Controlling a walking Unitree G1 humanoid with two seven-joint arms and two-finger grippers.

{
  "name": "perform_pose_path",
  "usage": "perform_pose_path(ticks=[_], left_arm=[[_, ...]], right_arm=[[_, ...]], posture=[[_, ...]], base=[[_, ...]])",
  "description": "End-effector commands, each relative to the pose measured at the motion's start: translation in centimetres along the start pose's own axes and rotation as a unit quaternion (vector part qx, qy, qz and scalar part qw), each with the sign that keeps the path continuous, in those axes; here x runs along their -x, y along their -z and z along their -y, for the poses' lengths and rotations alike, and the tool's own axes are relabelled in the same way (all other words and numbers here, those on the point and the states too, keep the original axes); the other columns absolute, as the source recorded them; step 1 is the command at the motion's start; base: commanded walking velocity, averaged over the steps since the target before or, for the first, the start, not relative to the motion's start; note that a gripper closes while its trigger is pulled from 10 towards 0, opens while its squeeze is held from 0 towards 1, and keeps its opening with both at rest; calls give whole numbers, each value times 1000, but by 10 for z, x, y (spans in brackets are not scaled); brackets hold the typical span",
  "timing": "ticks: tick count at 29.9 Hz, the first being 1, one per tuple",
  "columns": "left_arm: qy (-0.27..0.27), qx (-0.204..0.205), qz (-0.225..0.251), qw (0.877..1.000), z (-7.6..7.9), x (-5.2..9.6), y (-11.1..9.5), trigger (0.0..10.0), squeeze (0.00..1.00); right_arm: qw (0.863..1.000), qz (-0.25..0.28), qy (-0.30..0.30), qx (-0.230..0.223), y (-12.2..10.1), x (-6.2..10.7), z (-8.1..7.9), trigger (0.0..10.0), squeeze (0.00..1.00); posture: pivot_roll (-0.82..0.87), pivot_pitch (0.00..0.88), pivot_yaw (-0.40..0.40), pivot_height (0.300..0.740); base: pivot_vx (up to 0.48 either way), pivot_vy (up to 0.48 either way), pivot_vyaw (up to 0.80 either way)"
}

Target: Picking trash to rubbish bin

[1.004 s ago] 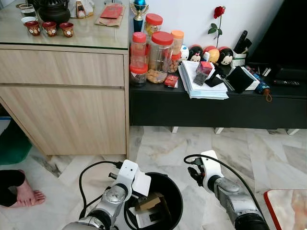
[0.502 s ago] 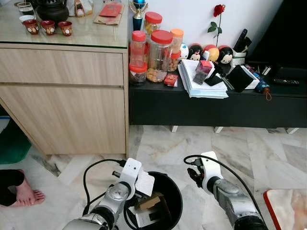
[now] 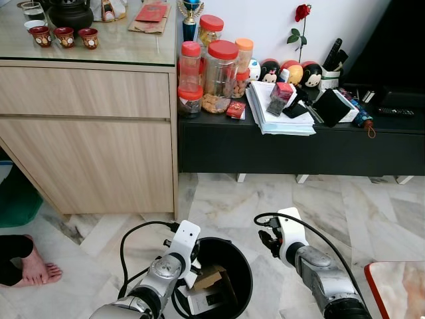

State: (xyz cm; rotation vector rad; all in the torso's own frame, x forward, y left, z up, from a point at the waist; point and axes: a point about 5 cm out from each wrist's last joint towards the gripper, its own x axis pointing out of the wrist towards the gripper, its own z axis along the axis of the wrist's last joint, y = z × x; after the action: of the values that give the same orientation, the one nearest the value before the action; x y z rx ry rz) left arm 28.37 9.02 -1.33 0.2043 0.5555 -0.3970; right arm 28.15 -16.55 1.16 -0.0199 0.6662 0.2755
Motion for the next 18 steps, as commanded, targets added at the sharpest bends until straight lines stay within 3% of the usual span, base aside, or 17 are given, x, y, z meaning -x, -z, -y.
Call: perform_pose_path(ticks=[1, 4, 5, 13, 18], left_arm=[[8, 4, -7, 1000, 4, 0, 3, 10000, 1000], [3, -2, -10, 1000, 3, 1, 4, 10000, 1000], [1, -5, -12, 1000, 2, 1, 5, 10000, 0], [-16, -2, -18, 1000, -4, 4, 13, 10000, 0], [-51, 19, 0, 999, -14, 7, 14, 10000, 0]], right_arm=[[1000, 3, 3, -2, 0, 2, 1, 10000, 0], [1000, 6, 5, -3, -1, 2, 2, 10000, 0], [1000, 7, 6, -4, -1, 2, 2, 10000, 0], [999, 25, 45, -2, -6, 2, 11, 10000, 0], [994, 71, 85, 16, -15, 4, 20, 10000, 0]], posture=[[92, 119, -134, 740], [93, 118, -134, 740], [93, 118, -134, 740], [98, 116, -133, 740], [101, 114, -133, 740]], base=[[0, 0, 0], [0, 0, 0], [0, 0, 0], [0, 0, 0], [0, 0, 0]])
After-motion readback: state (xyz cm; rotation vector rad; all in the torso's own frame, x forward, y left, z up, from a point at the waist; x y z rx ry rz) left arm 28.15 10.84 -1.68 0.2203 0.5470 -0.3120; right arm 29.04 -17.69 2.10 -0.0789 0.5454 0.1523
